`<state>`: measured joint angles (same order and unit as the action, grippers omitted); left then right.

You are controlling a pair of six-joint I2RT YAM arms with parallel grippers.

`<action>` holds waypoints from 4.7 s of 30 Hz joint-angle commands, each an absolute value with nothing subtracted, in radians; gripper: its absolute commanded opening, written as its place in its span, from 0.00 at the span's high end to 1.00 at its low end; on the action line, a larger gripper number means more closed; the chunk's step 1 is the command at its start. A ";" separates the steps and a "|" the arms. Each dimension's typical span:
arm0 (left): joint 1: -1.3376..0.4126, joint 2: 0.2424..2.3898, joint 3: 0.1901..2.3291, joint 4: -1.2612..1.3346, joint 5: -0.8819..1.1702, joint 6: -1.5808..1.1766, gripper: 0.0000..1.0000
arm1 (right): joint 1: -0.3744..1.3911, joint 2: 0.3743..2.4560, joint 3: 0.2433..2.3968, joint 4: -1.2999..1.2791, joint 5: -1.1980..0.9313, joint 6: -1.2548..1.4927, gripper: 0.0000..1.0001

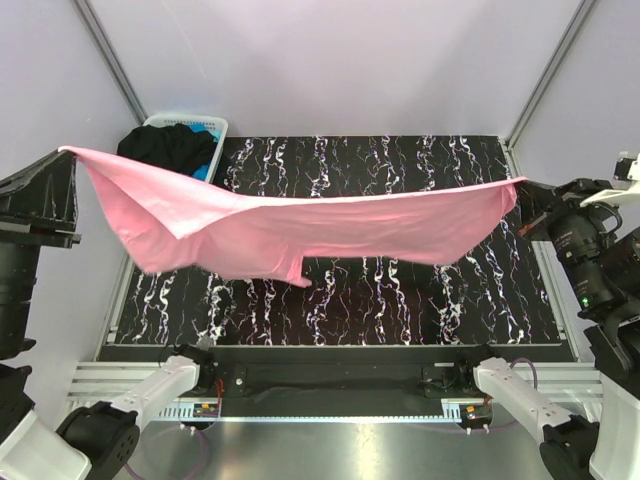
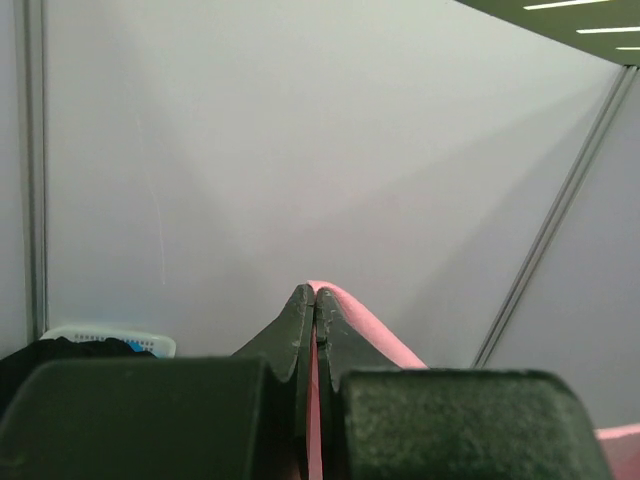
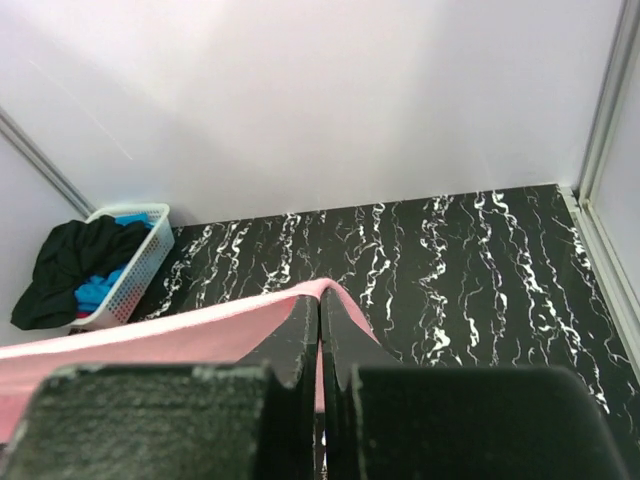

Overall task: Fold and stack the t-shirts
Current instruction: Flatten the tshirt out

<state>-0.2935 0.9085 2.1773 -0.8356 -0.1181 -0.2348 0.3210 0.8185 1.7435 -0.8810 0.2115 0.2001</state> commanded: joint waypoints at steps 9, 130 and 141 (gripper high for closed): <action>-0.293 1.075 2.096 -0.642 -0.104 -0.215 1.00 | 0.325 0.943 1.675 -0.680 0.210 0.158 1.00; -0.563 1.707 1.222 -0.534 0.178 -0.810 0.19 | 0.026 1.960 1.543 -0.787 0.064 0.560 0.54; -0.589 1.815 1.259 -0.598 0.091 -0.830 0.21 | 0.006 1.987 1.509 -0.784 0.035 0.569 0.55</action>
<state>-0.5941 1.8103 1.2049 -0.5552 0.1295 -0.8135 0.0116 1.9816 1.4982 -0.7830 0.0586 0.5503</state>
